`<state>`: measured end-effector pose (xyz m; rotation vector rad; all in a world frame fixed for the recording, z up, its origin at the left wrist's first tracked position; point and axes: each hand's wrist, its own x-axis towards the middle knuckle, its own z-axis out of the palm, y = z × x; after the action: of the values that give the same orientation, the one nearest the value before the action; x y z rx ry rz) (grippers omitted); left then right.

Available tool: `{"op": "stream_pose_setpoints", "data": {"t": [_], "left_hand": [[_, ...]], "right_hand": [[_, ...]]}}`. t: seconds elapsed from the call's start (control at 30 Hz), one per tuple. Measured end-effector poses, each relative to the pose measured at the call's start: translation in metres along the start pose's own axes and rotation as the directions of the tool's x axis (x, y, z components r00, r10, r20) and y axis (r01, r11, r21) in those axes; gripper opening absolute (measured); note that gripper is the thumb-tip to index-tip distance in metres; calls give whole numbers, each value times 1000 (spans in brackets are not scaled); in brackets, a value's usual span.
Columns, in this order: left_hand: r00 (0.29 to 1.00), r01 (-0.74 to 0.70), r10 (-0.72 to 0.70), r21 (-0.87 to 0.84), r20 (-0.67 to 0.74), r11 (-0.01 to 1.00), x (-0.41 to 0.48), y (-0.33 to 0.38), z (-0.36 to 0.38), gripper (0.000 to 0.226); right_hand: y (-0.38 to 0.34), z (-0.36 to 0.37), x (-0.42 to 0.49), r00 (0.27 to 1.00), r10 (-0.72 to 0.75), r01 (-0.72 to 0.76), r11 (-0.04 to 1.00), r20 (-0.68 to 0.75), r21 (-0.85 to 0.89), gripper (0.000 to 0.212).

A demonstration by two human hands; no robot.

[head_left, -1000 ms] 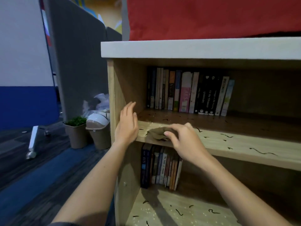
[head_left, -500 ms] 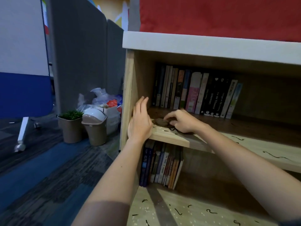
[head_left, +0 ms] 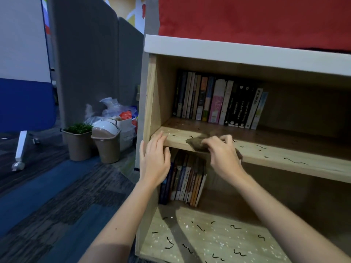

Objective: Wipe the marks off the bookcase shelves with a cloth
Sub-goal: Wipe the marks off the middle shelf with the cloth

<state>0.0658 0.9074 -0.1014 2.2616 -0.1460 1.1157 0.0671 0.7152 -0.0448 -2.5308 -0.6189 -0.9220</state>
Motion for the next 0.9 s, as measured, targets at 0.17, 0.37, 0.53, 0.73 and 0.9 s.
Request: {"op": "stream_pose_setpoints", "data": {"t": [0.17,0.37,0.53,0.73,0.9], "left_hand": [[998,-49,40,168,55,984,-3,-10,-2,61],[994,-41,23,166,111,985,-6,-13,-7,52],[988,-13,-20,209,155,978,1,-1,-14,43],[993,-118,108,319,51,940,5,-5,-23,48],[1000,0,-1,348,4,937,12,-8,-20,66]], "right_hand": [[-10,-3,-20,975,-167,174,984,-143,37,28],[-9,7,-35,985,-158,160,987,-73,16,30],[-12,5,-23,965,-237,234,971,-110,-45,33],[-18,12,-15,955,-276,268,960,-106,-83,38],[-27,9,5,972,-236,235,970,-10,-61,33]]}}
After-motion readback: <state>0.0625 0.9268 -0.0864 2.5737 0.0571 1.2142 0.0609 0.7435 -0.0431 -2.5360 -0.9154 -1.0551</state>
